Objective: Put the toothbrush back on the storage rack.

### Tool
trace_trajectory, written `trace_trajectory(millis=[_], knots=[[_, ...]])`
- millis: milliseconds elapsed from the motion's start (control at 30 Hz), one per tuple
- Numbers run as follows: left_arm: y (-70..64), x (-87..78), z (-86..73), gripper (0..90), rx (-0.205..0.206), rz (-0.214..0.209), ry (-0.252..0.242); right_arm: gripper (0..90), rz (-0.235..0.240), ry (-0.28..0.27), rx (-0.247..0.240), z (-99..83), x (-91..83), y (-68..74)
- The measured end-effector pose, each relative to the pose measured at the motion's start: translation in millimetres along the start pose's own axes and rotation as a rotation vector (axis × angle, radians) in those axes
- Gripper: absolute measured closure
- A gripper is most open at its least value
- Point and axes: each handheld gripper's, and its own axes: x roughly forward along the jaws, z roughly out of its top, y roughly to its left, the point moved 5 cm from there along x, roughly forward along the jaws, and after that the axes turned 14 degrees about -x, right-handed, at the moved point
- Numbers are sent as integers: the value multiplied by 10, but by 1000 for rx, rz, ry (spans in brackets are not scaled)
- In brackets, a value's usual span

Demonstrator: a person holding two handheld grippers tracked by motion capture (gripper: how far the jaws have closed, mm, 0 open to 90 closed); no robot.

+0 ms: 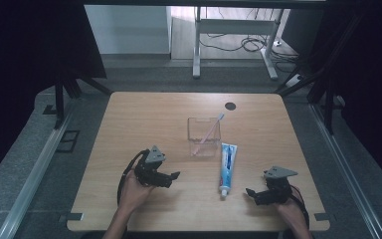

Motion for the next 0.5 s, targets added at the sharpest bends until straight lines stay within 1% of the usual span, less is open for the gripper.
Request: trace_trajectory(millis=[100, 200, 300, 400, 500], knots=[[3, -6, -62, 133, -10, 0, -2, 0, 1, -3, -2, 8, 0, 11], [10, 9, -136, 133, -16, 4, 7, 0, 4, 0, -4, 12, 1, 20], [24, 32, -210, 133, -25, 7, 20, 3, 16, -3, -1, 17, 4, 29], [45, 54, -272, 133, -27, 21, 36, 2, 23, -2, -1, 17, 9, 38], [59, 60, -295, 133, -21, 26, 37, 2, 29, 0, 1, 17, 11, 47]])
